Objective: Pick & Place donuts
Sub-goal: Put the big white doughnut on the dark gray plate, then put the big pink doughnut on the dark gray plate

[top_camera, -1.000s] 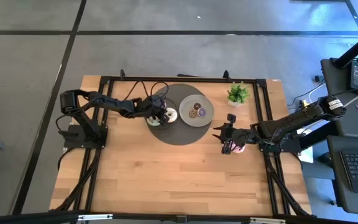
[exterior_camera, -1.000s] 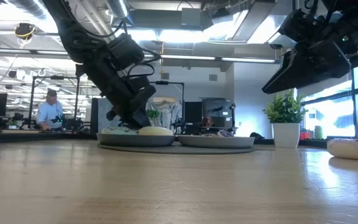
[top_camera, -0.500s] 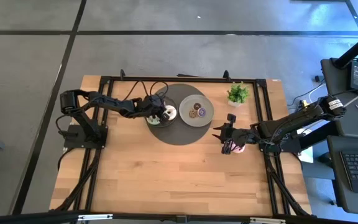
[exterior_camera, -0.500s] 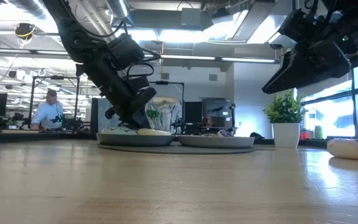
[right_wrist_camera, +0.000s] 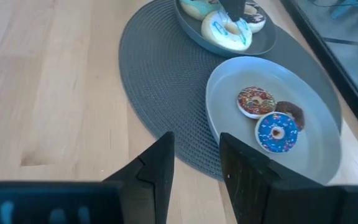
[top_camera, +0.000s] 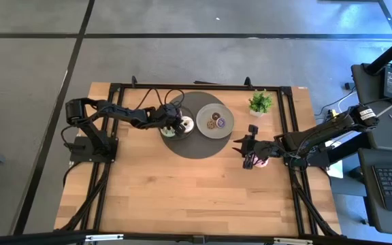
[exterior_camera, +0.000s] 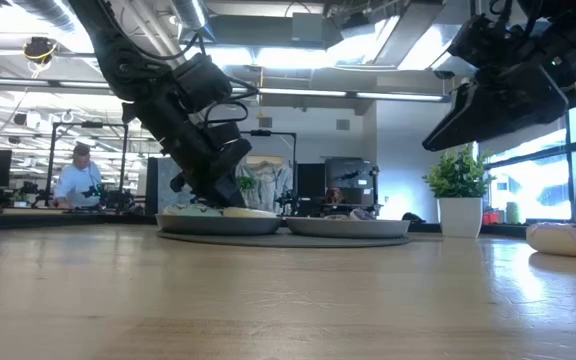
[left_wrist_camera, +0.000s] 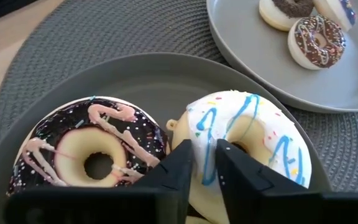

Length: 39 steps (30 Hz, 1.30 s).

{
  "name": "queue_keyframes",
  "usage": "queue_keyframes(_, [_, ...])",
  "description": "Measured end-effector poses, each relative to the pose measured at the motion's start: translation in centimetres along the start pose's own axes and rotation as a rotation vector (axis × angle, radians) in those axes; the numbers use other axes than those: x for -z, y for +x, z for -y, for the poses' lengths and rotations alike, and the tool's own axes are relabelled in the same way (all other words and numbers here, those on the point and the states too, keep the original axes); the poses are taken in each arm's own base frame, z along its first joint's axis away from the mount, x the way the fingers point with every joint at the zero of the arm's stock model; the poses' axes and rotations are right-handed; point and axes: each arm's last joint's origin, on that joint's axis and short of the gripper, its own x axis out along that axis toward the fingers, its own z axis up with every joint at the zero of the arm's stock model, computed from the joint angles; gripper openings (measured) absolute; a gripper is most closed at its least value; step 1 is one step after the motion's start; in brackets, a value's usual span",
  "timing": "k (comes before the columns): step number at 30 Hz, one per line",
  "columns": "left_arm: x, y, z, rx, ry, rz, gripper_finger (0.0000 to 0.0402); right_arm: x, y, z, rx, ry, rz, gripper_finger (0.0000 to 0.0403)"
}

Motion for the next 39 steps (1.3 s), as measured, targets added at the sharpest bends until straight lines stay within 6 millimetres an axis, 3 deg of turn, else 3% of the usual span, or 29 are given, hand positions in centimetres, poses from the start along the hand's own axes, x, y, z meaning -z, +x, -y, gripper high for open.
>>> queue_keyframes(6, [-0.4,-0.2,0.1,0.017,-0.004,0.012,0.0118,-0.1,0.0,0.0,-0.016,-0.006,-0.002,0.0130])
queue_keyframes(10, [-1.5,-1.0,0.6,0.074,-0.010,0.042,0.0130,-1.4,-0.5,0.1,-0.017,-0.033,-0.008,0.0130])
queue_keyframes(15, [-2.7,-2.7,1.3,0.148,-0.002,0.097,0.0131,-4.5,-2.6,0.9,-0.039,0.015,-0.132,0.0130])
queue_keyframes(21, [-2.6,-4.1,2.0,0.175,0.015,0.081,0.0128,-5.9,-5.5,1.4,-0.069,0.123,-0.317,0.0130])
queue_keyframes(26, [-1.6,-5.0,3.5,0.216,0.058,0.036,0.0128,-4.2,-6.9,0.6,-0.054,0.278,-0.501,0.0130])
queue_keyframes(34, [-0.3,-6.0,6.3,0.306,0.105,0.022,0.0128,0.6,-5.7,-0.9,-0.033,0.339,-0.630,0.0130])
queue_keyframes(39, [0.4,-6.6,7.5,0.345,0.134,0.017,0.0127,2.3,-5.1,-0.6,0.075,0.566,-0.704,0.0130])
